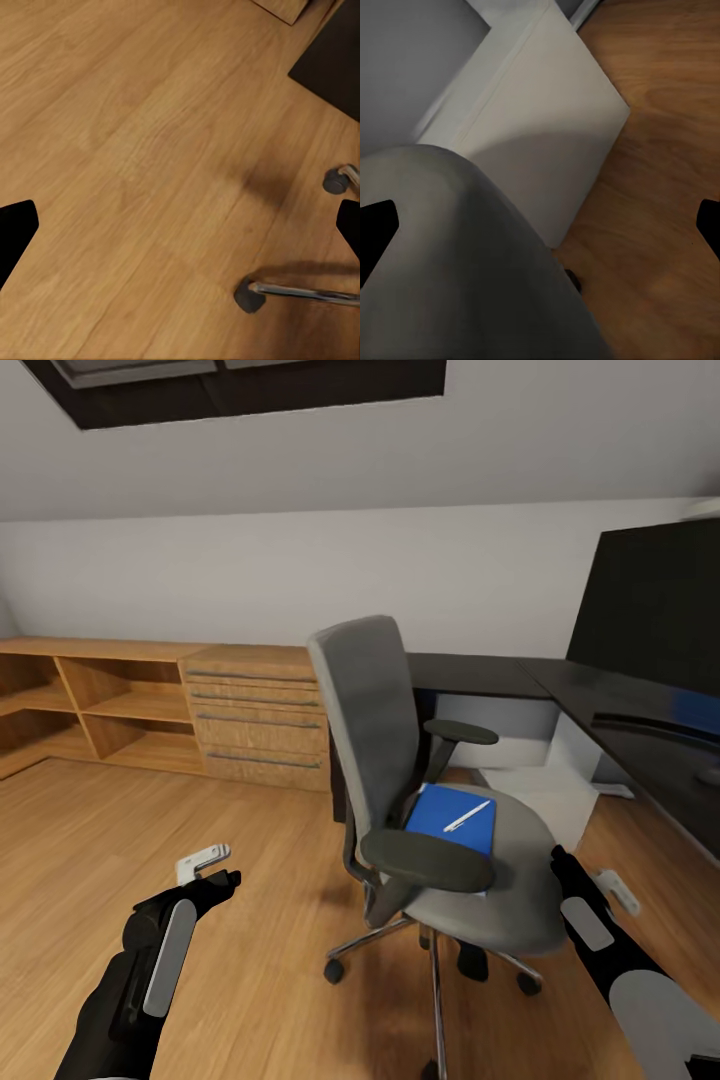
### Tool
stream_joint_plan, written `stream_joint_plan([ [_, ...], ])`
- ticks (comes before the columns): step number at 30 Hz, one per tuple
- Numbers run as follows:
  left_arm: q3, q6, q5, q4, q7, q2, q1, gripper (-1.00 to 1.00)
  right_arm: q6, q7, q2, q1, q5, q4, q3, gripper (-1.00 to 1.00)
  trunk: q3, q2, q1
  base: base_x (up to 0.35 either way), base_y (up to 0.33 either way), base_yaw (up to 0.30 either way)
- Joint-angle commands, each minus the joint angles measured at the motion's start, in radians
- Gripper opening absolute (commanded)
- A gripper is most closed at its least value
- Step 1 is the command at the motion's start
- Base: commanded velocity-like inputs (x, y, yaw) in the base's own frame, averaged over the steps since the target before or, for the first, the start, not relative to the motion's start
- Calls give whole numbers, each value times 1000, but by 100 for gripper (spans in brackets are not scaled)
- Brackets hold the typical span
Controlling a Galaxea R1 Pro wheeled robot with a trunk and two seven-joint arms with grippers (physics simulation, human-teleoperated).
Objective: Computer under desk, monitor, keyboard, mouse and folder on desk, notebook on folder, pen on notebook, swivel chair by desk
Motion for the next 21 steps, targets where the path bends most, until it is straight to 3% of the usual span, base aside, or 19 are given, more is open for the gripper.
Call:
stream_joint_plan([
  [1, 2, 3, 10, -1, 8, -1, -1, 100, -4, -2, 0, 0, -15, -1, 5, 100, -1, 0, 0, 15, 0, 205],
  [21, 1, 3, 10, -1, 8, 1, -1, 100, -3, -1, 4, 0, -14, -1, 7, 100, -1, 0, 0, 1, 0, 270],
])
